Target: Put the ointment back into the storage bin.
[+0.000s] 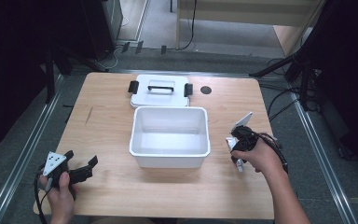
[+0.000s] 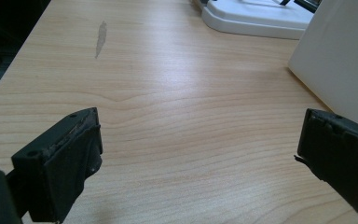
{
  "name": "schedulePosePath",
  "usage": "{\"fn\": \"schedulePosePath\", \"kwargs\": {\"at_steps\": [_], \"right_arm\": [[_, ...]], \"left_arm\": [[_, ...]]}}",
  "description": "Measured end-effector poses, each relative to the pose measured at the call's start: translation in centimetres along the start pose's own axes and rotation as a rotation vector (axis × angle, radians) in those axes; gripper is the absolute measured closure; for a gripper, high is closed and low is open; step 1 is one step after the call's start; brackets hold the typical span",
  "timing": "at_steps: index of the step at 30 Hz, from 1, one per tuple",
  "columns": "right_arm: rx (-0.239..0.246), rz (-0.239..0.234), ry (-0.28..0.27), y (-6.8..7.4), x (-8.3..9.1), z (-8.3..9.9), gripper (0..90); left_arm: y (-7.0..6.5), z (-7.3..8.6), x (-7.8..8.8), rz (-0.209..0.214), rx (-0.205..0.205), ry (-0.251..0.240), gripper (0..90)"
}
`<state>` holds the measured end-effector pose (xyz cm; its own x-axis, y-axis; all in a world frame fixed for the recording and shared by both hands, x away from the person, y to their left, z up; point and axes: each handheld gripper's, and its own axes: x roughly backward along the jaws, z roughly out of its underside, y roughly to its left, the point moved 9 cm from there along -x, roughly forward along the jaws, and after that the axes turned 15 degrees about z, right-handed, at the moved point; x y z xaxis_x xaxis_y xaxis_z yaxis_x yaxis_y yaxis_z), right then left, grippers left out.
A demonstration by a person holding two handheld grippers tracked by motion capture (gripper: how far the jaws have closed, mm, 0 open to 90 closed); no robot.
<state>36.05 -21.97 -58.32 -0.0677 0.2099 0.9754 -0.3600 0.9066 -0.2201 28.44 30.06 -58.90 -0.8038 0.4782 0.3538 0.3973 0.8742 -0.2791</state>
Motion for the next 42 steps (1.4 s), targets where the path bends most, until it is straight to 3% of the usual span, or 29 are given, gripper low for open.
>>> {"fn": "schedulePosePath", "kwargs": {"at_steps": [6, 15, 20, 29, 42], "right_arm": [[-0.013, 0.022, 0.002, 0.1, -0.6, -0.5, 62.7], [-0.011, 0.05, -0.009, 0.1, -1.1, -0.9, 70.9], [0.029, 0.067, -0.034, 0.0, -1.0, -1.0, 71.9], [0.046, 0.05, -0.09, -0.4, 2.2, -1.8, 72.1], [0.081, 0.031, -0.15, 0.5, 7.9, -3.7, 72.1]], "left_arm": [[0.0, 0.0, 0.0, 0.001, 0.002, 0.0, 0.5], [0.0, 0.0, 0.0, 0.0, 0.003, 0.0, 0.5], [0.0, 0.0, 0.0, 0.001, 0.007, -0.001, 0.5], [0.1, 0.0, 0.0, 0.002, 0.008, 0.003, 0.5], [0.1, 0.0, 0.0, 0.003, 0.008, 0.004, 0.5]]}}
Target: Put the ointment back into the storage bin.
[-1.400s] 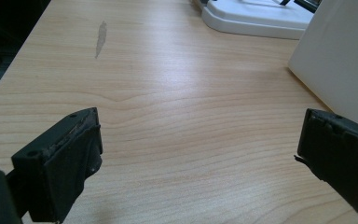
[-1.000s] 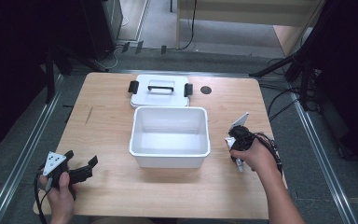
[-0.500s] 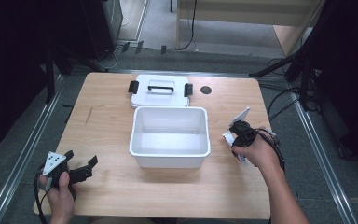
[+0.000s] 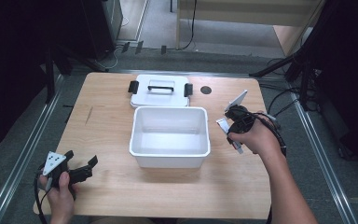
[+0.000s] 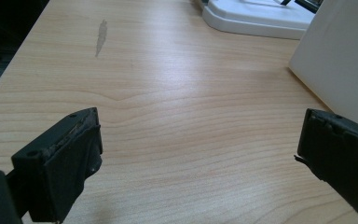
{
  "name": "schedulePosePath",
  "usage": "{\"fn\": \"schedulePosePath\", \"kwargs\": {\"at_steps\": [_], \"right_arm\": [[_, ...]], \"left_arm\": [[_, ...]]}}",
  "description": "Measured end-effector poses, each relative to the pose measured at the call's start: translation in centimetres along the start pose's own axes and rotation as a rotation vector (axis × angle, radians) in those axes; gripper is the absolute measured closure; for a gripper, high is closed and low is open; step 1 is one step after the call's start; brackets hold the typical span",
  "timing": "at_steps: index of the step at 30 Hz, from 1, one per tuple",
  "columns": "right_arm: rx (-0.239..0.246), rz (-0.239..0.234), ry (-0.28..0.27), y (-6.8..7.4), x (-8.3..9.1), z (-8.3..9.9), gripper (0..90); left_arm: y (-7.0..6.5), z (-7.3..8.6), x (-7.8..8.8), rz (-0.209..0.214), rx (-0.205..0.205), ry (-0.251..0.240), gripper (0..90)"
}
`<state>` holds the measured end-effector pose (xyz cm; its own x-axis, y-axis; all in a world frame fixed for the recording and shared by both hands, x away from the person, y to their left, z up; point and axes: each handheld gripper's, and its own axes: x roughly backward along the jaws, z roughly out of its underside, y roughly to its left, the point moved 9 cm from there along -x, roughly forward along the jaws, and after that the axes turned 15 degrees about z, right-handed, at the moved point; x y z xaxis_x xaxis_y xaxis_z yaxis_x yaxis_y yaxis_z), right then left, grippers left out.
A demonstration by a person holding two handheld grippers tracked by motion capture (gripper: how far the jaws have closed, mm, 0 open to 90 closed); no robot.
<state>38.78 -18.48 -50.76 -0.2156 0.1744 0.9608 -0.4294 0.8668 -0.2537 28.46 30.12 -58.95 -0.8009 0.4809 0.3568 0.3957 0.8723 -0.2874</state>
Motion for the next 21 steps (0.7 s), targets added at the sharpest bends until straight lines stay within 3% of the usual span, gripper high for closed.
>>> {"fn": "schedulePosePath", "kwargs": {"at_steps": [21], "right_arm": [[0.027, -0.004, -0.039, 0.5, 5.3, -3.2, 72.1]], "left_arm": [[0.0, 0.0, -0.1, 0.0, -0.001, -0.002, 0.5]]}}
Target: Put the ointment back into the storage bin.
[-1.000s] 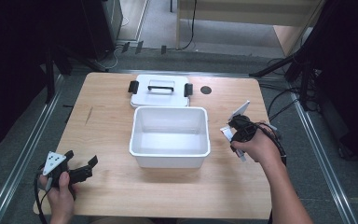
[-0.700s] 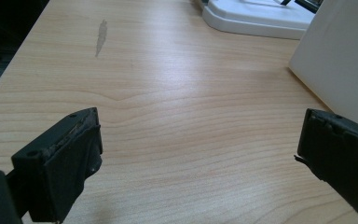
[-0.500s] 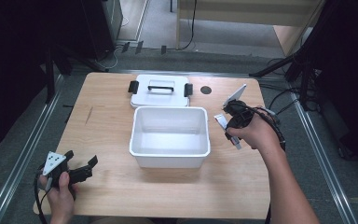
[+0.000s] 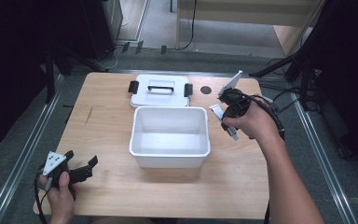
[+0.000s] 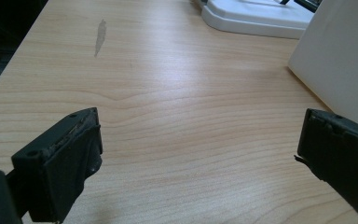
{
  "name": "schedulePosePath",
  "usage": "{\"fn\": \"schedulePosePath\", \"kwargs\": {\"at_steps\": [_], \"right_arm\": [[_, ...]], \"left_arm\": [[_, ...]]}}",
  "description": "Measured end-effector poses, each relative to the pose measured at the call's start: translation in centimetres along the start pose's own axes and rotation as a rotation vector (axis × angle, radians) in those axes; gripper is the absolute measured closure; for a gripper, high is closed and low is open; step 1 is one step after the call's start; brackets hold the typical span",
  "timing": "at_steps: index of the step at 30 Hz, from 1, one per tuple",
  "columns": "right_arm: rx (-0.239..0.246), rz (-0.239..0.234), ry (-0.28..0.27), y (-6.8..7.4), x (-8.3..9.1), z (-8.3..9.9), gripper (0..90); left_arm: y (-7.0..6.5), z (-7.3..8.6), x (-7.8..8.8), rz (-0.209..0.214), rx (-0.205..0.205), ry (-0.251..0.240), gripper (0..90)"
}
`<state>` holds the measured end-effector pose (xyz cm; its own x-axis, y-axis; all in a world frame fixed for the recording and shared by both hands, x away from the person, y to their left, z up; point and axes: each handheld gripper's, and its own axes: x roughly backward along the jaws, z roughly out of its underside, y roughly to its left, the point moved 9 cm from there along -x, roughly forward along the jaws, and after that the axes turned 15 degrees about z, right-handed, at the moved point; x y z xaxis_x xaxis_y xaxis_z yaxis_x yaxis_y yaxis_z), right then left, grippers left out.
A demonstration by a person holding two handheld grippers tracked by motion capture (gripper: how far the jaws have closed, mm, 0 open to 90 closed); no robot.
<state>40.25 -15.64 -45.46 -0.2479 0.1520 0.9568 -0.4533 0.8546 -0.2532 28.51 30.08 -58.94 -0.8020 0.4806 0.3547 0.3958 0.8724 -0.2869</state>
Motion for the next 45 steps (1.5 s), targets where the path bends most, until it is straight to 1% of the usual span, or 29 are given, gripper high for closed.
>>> {"fn": "schedulePosePath", "kwargs": {"at_steps": [5, 9, 13, 16, 17, 18, 20, 21, 22, 23, 24, 25, 26, 27, 28, 29, 30, 31, 33, 35, 37, 39, 41, 45], "right_arm": [[-0.001, -0.005, -0.02, 0.4, 1.3, -0.8, 72.2], [0.014, -0.012, -0.033, 1.0, 1.9, -1.3, 72.1], [0.039, -0.017, -0.039, 1.7, 2.2, -1.7, 72.1], [0.069, -0.036, -0.054, 2.3, 2.4, -2.0, 72.1], [0.069, -0.036, -0.054, 2.3, 2.4, -2.0, 72.1], [0.099, -0.052, -0.061, 2.9, 2.5, -2.1, 72.0], [0.109, -0.058, -0.065, 3.1, 2.5, -2.1, 72.0], [0.145, -0.069, -0.079, 3.6, 2.6, -2.2, 72.0], [0.145, -0.069, -0.079, 3.6, 2.6, -2.2, 72.0], [0.176, -0.084, -0.085, 4.1, 2.8, -2.2, 72.0], [0.189, -0.084, -0.089, 4.3, 2.8, -2.3, 72.0], [0.189, -0.084, -0.089, 4.3, 2.8, -2.3, 72.0], [0.211, -0.09, -0.096, 4.6, 2.9, -2.3, 72.0], [0.254, -0.095, -0.113, 5.0, 2.9, -2.3, 71.9], [0.267, -0.098, -0.12, 5.2, 2.9, -2.3, 71.9], [0.29, -0.095, -0.13, 5.3, 3.0, -2.4, 71.9], [0.324, -0.091, -0.15, 5.5, 3.0, -2.4, 71.9], [0.34, -0.092, -0.158, 5.7, 3.0, -2.4, 71.8], [0.404, -0.085, -0.196, 6.1, 3.1, -2.5, 71.8], [0.463, -0.076, -0.224, 6.5, 3.1, -2.5, 71.7], [0.519, -0.071, -0.247, 6.9, 3.1, -2.5, 71.7], [0.563, -0.067, -0.258, 7.3, 3.1, -2.4, 71.6], [0.6, -0.06, -0.275, 7.6, 3.0, -2.5, 71.6], [0.631, -0.075, -0.297, 8.2, 2.9, -2.6, 71.6]], "left_arm": [[0.0, 0.0, 0.0, 0.0, -0.001, 0.0, 0.5], [0.0, 0.0, 0.0, 0.001, -0.001, 0.0, 0.5], [0.0, 0.0, 0.0, 0.003, 0.0, 0.001, 0.5], [0.0, 0.0, -0.1, 0.003, 0.0, 0.002, 0.5], [0.0, 0.0, -0.1, 0.003, 0.0, 0.002, 0.5], [0.0, 0.0, -0.1, 0.004, 0.0, 0.002, 0.5], [0.0, 0.0, -0.1, 0.004, -0.001, 0.003, 0.5], [0.0, 0.0, -0.1, 0.005, -0.001, 0.003, 0.5], [0.0, 0.0, -0.1, 0.005, -0.001, 0.003, 0.5], [0.0, 0.0, -0.1, 0.005, -0.001, 0.003, 0.5], [0.0, 0.0, -0.1, 0.005, 0.0, 0.003, 0.5], [0.0, 0.0, -0.1, 0.005, 0.0, 0.003, 0.5], [0.0, 0.0, -0.1, 0.005, -0.001, 0.003, 0.5], [0.0, 0.0, -0.1, 0.005, -0.001, 0.004, 0.5], [0.0, 0.0, -0.1, 0.005, -0.001, 0.004, 0.5], [0.0, 0.0, -0.1, 0.006, -0.001, 0.004, 0.5], [0.0, 0.0, -0.1, 0.006, -0.001, 0.004, 0.5], [0.0, 0.0, -0.1, 0.006, 0.0, 0.003, 0.5], [0.0, 0.0, -0.1, 0.006, 0.0, 0.003, 0.5], [0.0, 0.0, -0.1, 0.006, 0.0, 0.003, 0.5], [0.0, 0.0, -0.1, 0.006, 0.0, 0.003, 0.5], [0.0, 0.0, -0.1, 0.006, 0.0, 0.003, 0.5], [0.0, 0.0, -0.1, 0.006, 0.0, 0.003, 0.5], [0.0, 0.0, -0.1, 0.007, 0.0, 0.003, 0.5]]}}
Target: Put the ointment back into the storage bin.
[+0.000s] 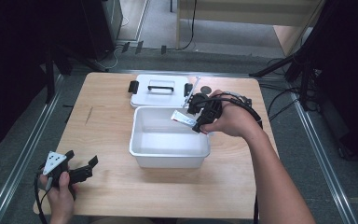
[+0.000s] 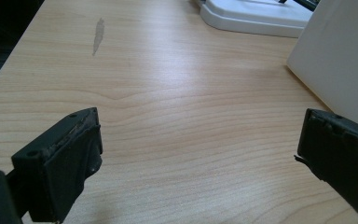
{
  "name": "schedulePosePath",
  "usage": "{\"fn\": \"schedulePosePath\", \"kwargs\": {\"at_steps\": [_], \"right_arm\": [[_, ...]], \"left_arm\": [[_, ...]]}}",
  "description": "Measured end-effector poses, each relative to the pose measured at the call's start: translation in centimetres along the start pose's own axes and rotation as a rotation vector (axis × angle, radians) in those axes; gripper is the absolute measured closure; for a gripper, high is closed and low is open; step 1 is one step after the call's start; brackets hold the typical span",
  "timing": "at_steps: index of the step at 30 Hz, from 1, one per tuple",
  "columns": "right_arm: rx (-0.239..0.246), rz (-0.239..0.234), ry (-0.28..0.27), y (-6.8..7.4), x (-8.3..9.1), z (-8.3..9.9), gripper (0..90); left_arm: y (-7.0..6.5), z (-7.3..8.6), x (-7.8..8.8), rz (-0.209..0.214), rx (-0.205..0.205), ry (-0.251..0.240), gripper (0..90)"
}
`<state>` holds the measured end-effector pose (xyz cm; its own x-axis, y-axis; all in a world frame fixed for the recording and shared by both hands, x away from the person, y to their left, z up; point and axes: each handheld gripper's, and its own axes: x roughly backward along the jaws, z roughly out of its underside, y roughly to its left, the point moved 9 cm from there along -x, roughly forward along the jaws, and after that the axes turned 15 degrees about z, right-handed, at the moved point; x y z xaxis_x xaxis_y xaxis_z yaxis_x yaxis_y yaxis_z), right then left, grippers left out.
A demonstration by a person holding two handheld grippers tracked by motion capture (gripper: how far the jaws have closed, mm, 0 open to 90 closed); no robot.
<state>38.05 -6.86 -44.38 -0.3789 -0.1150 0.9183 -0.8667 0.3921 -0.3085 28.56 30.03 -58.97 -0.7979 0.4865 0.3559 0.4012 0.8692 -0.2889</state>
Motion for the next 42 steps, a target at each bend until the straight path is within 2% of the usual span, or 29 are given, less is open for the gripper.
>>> {"fn": "schedulePosePath", "kwargs": {"at_steps": [5, 6, 10, 21, 31, 42], "right_arm": [[0.043, -0.014, -0.024, 0.5, -0.2, -0.4, 71.7], [0.069, -0.023, -0.032, 0.9, -0.4, -0.6, 71.7], [0.113, -0.029, -0.035, 1.4, -1.0, -0.7, 71.6], [0.152, -0.045, -0.027, 2.0, -1.9, -0.9, 71.6], [0.155, -0.064, -0.016, 2.5, -3.3, -0.7, 71.6], [0.188, -0.086, 0.01, 3.5, -5.1, -0.2, 71.7]], "left_arm": [[0.0, 0.0, 0.0, 0.0, 0.001, -0.001, 0.5], [0.0, 0.0, 0.0, 0.001, 0.002, -0.001, 0.5], [0.0, 0.0, 0.0, 0.001, 0.002, 0.0, 0.5], [0.0, 0.0, 0.0, 0.003, 0.005, -0.001, 0.5], [0.0, 0.0, 0.0, 0.003, 0.004, -0.002, 0.5], [0.0, 0.0, 0.0, 0.002, 0.002, 0.002, 0.5]]}}
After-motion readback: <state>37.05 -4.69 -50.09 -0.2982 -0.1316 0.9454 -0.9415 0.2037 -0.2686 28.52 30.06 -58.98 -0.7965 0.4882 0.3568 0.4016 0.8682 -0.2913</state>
